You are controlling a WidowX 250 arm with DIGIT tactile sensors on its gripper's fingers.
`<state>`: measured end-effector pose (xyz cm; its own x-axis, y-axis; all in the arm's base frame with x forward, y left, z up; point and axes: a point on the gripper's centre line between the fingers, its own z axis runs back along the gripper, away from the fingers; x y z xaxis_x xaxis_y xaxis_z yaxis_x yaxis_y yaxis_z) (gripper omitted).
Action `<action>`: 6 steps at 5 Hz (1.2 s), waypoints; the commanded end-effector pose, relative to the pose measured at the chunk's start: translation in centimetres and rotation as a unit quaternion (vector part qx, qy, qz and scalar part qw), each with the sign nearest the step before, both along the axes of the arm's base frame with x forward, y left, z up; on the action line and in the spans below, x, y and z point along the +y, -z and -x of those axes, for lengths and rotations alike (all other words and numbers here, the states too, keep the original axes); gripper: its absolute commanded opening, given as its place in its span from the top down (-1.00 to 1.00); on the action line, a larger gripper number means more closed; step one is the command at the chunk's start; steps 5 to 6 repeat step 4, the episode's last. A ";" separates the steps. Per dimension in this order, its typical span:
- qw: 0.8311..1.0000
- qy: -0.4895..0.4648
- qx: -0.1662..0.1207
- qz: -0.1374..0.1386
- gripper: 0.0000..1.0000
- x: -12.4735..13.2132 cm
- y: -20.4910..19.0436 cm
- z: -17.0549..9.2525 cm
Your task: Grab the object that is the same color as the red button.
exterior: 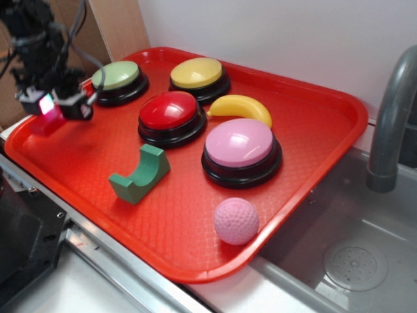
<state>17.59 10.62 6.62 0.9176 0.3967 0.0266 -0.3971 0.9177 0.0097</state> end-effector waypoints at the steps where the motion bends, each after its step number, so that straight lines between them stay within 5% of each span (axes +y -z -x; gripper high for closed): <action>1: 0.993 0.109 -0.041 0.019 1.00 -6.0 -6.1 -0.7; 2: 0.982 0.185 -0.040 0.018 1.00 -9.3 -6.8 -0.2; 3: 0.980 0.198 -0.032 0.009 1.00 -10.1 -6.9 0.1; 6: 0.979 0.202 -0.015 0.009 1.00 -9.2 -7.1 -0.1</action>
